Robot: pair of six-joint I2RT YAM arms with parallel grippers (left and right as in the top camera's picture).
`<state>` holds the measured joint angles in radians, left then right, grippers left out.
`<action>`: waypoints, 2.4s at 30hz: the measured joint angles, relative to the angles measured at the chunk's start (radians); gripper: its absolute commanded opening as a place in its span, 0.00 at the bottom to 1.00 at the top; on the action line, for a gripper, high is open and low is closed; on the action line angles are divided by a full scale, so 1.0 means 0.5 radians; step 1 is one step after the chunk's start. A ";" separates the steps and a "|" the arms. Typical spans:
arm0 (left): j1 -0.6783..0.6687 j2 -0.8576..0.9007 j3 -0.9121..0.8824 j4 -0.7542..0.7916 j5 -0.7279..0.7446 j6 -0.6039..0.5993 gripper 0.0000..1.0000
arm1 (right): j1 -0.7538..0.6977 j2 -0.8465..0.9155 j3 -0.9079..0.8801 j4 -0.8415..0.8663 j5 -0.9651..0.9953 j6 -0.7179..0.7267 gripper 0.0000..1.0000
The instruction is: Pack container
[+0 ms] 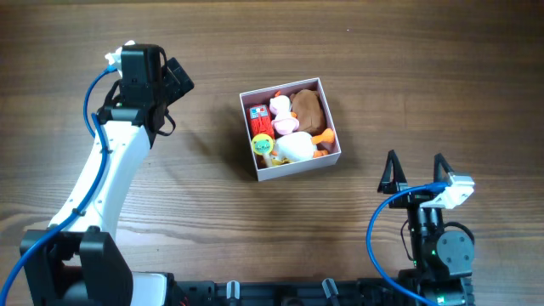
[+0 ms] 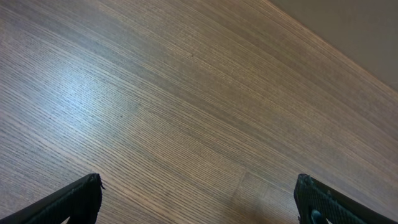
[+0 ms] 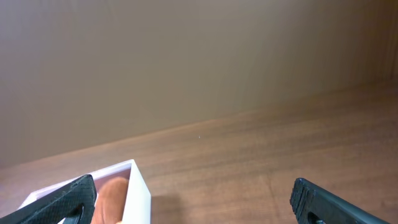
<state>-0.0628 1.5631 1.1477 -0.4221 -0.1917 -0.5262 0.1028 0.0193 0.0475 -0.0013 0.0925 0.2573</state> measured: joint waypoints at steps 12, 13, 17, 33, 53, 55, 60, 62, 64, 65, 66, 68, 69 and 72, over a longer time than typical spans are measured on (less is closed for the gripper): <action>0.000 0.000 -0.001 0.000 0.000 0.000 1.00 | -0.001 0.000 -0.079 0.027 -0.010 -0.058 1.00; 0.000 0.000 -0.001 0.000 0.000 0.000 1.00 | -0.001 0.000 -0.079 0.027 -0.013 -0.071 1.00; 0.000 0.000 -0.001 0.000 0.000 0.000 1.00 | -0.003 0.000 -0.079 0.027 -0.034 -0.093 0.99; 0.000 0.000 -0.001 0.000 0.000 0.000 1.00 | -0.004 0.000 -0.079 0.027 -0.051 -0.100 1.00; 0.000 0.000 0.000 0.000 0.000 0.000 1.00 | -0.004 0.000 -0.079 0.027 -0.051 -0.101 1.00; 0.000 0.000 0.000 0.000 0.000 0.000 1.00 | -0.004 0.000 -0.079 0.027 -0.051 -0.101 1.00; 0.000 0.000 -0.001 -0.005 0.000 0.000 1.00 | -0.004 0.000 -0.079 0.027 -0.051 -0.101 1.00; 0.000 -0.020 -0.001 -0.074 0.002 0.000 1.00 | -0.004 0.000 -0.079 0.027 -0.051 -0.101 1.00; 0.000 -0.095 -0.009 -0.175 0.006 0.000 1.00 | -0.004 0.000 -0.079 0.027 -0.051 -0.101 0.99; 0.000 -0.171 -0.015 -0.206 0.007 0.000 1.00 | -0.004 0.000 -0.079 0.027 -0.051 -0.101 1.00; 0.000 -0.238 -0.018 -0.219 0.008 0.001 1.00 | -0.004 0.000 -0.079 0.027 -0.051 -0.101 0.99; 0.000 -0.470 -0.020 -0.236 0.008 0.001 1.00 | -0.004 0.000 -0.079 0.027 -0.051 -0.101 0.99; 0.000 -0.610 -0.019 -0.240 0.008 0.001 1.00 | -0.004 0.000 -0.079 0.027 -0.051 -0.101 1.00; -0.001 -1.058 -0.018 -0.299 0.019 0.000 1.00 | -0.004 -0.001 -0.079 0.027 -0.052 -0.101 0.99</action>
<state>-0.0631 1.0340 1.1385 -0.5716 -0.1822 -0.5262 0.1009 0.0189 0.0078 0.0120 0.0666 0.2070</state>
